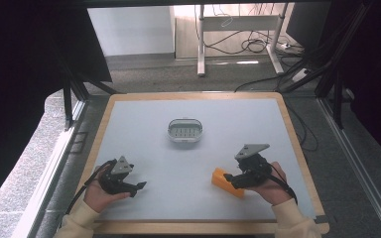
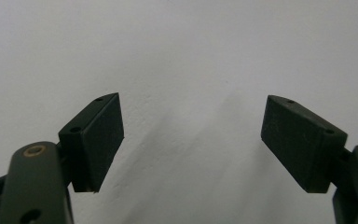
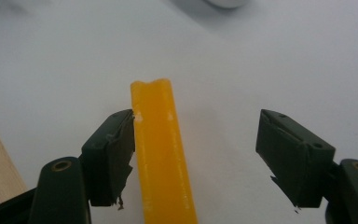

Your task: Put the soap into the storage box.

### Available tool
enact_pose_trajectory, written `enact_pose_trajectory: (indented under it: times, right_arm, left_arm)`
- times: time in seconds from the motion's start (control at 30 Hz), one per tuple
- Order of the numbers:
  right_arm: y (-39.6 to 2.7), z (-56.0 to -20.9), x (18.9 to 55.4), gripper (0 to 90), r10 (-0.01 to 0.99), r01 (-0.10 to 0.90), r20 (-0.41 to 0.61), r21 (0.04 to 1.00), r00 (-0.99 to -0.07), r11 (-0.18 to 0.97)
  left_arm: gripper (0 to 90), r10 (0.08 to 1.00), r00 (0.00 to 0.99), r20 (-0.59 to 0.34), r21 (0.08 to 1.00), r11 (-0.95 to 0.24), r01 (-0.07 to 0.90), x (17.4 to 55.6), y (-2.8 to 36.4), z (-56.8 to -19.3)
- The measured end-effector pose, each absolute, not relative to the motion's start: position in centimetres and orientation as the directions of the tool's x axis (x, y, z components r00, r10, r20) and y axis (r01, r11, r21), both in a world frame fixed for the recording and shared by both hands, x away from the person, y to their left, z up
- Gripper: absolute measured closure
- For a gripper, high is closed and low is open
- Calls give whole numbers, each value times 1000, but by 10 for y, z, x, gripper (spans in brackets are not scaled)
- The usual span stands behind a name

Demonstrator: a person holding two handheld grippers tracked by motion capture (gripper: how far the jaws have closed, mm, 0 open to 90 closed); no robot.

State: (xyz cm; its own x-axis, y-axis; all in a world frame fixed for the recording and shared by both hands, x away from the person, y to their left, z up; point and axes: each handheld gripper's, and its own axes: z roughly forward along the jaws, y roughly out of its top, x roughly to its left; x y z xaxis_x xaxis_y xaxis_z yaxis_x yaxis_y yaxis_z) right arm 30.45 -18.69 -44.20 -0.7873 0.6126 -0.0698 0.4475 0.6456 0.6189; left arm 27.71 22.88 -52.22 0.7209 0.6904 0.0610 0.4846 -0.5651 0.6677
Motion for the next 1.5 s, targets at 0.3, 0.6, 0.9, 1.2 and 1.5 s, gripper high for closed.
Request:
enact_pose_trajectory:
  times: [0.3,0.6,0.9,1.2,1.5]
  right_arm:
    - [-172,-450,313,299,591,482,-39,537,-806,692]
    - [-166,-462,313,318,575,490,-32,484,-818,725]
    - [-162,-473,313,403,558,506,-24,393,-829,768]
    - [-165,-481,317,591,553,517,6,362,-833,776]
    - [-165,-480,317,613,534,497,-8,357,-845,791]
  left_arm:
    - [211,694,718,58,671,-559,486,277,230,-522]
    - [211,691,721,60,666,-566,486,277,230,-522]
    - [211,688,723,61,664,-569,485,277,230,-523]
    - [211,688,723,60,662,-570,487,278,230,-523]
    - [211,688,723,60,664,-569,486,277,230,-523]
